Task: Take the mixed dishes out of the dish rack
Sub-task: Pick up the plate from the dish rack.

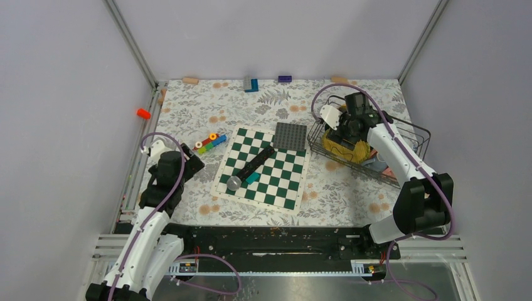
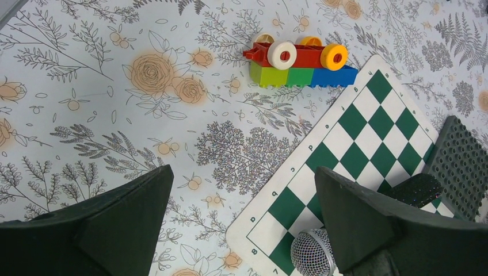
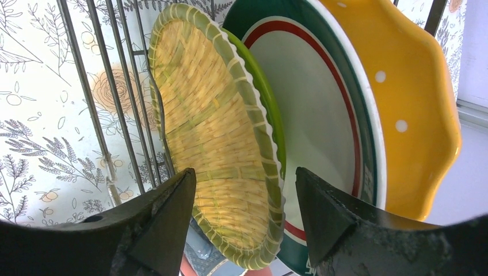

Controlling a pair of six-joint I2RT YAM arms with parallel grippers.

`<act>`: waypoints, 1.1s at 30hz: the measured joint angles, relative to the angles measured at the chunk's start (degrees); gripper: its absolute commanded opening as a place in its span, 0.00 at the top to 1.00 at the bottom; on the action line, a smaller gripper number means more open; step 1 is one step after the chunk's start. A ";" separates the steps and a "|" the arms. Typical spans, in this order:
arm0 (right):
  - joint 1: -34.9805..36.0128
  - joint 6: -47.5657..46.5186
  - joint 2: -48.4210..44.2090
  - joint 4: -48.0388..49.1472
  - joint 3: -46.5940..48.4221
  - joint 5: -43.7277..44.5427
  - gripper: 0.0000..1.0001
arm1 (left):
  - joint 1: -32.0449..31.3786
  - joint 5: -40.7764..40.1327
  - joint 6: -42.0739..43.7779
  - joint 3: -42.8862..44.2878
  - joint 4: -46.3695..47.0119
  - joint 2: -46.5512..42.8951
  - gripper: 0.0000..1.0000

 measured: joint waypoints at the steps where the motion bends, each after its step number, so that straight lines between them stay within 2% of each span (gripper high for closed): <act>1: 0.02 -0.02 0.00 0.22 -0.17 0.02 0.32 | 0.00 -0.04 -0.09 0.00 0.00 0.00 0.01; 33: 3.98 0.48 -1.27 0.17 -1.97 4.72 0.59 | 0.00 -2.54 -0.85 0.22 -3.41 -3.02 0.01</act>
